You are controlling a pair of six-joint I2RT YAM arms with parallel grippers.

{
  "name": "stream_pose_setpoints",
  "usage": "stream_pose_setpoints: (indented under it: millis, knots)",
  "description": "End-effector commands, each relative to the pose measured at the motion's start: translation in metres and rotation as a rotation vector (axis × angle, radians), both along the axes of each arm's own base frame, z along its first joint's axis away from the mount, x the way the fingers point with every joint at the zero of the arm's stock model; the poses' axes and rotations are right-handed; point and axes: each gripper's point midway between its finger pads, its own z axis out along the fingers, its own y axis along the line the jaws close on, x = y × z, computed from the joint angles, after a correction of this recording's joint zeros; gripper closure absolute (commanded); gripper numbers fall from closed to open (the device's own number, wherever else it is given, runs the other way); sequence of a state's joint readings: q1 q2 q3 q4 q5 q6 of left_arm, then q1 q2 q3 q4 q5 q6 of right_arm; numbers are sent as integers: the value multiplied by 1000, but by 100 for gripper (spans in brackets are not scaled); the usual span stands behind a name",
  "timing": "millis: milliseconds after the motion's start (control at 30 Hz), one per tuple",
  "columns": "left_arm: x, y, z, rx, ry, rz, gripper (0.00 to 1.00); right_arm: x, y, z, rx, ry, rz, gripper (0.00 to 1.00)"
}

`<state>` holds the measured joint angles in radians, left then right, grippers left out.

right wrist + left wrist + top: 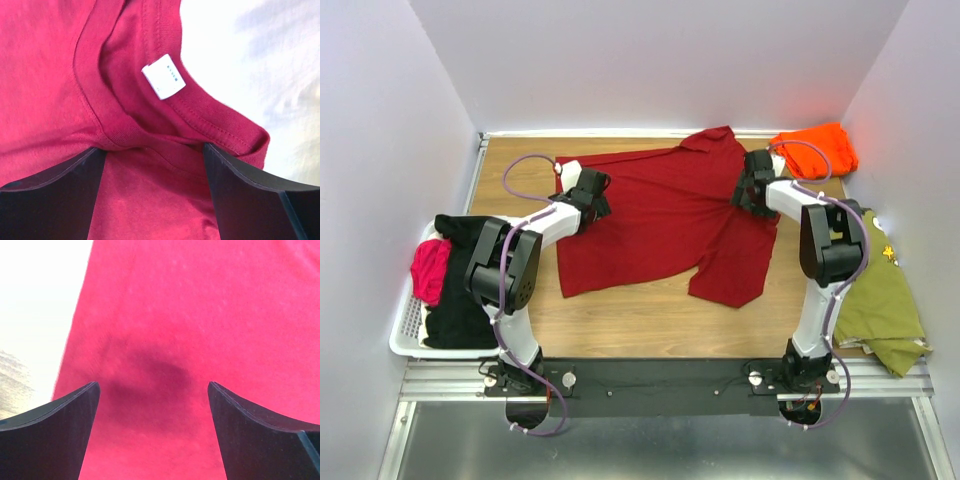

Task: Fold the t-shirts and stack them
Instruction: Flatten out the tshirt

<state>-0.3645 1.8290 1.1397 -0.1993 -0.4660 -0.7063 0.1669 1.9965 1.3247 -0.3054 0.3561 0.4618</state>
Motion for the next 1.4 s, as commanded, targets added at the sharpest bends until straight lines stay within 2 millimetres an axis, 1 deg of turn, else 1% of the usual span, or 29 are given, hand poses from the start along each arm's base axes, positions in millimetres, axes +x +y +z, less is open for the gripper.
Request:
stream_pose_setpoints:
  millis: [0,67,100,133,167,200,233,267,300,333,400,433,467,500,567,600,667,700,733,800,833,900,933,1000,1167,1200,1267,1300,1367]
  knots:
    - [12,-5,10,2,-26,-4,2,16,-12,-9,-42,87,47,13]
    - [11,-3,10,10,-25,4,2,16,-12,-12,-43,105,53,13]
    - [9,-2,13,6,-29,7,2,17,-10,-8,-38,100,58,13]
    - [6,-1,10,7,-23,8,2,16,-10,-1,-31,89,60,13]
    - [3,-1,10,4,-21,5,2,13,-10,2,-29,84,58,13]
    - [2,-1,16,-4,-36,7,2,10,-11,7,-31,79,54,13]
    - [-5,-1,12,-3,-27,5,2,1,-13,5,-36,91,48,13]
    - [-8,-1,12,1,-30,2,2,0,-13,23,-32,54,46,13]
    - [-11,-3,19,-6,-50,0,2,-2,-16,29,-41,42,37,13]
    - [-20,-5,12,-1,-34,-10,2,-5,-18,37,-45,28,31,13]
    - [-27,-10,18,-12,-49,-24,2,-13,-19,59,-45,-15,33,13]
    - [-36,-12,12,-4,-35,-34,2,-15,-20,68,-48,-33,34,13]
    - [-42,-19,11,1,-34,-53,2,-21,-20,70,-45,-34,34,13]
    - [-47,-23,11,0,-36,-62,2,-23,-17,89,-29,-78,41,13]
    - [-60,-30,1,2,-8,-89,2,-29,-13,96,-2,-98,46,13]
    - [-63,-32,-4,-7,3,-84,2,-37,-8,97,9,-98,58,13]
    - [-74,-35,-18,-29,43,-102,2,-46,-1,90,32,-86,67,13]
    - [-76,-38,-21,-48,45,-105,2,-58,2,75,39,-50,74,13]
    - [-82,-37,-27,-54,61,-105,2,-63,5,69,51,-39,77,13]
    - [-87,-38,-29,-76,65,-107,2,-71,8,55,69,-21,79,14]
    - [-92,-36,-33,-81,72,-96,2,-82,10,41,85,7,83,14]
    - [-96,-34,-31,-92,69,-87,2,-87,15,33,106,0,89,14]
    - [-101,-32,-34,-95,80,-78,2,-96,14,24,111,18,82,14]
    - [-106,-29,-37,-96,97,-59,2,-97,15,24,120,3,84,14]
    - [-121,-17,-46,-87,142,27,2,-112,15,15,133,22,80,15]
    - [-126,-12,-50,-72,166,36,2,-118,15,11,133,35,77,15]
    - [-125,-13,-48,-77,166,43,2,-124,15,6,139,46,64,15]
    - [-126,-12,-48,-70,176,48,2,-131,14,-1,136,65,59,15]
    - [-119,-13,-40,-64,163,57,2,-140,13,-8,138,87,47,16]
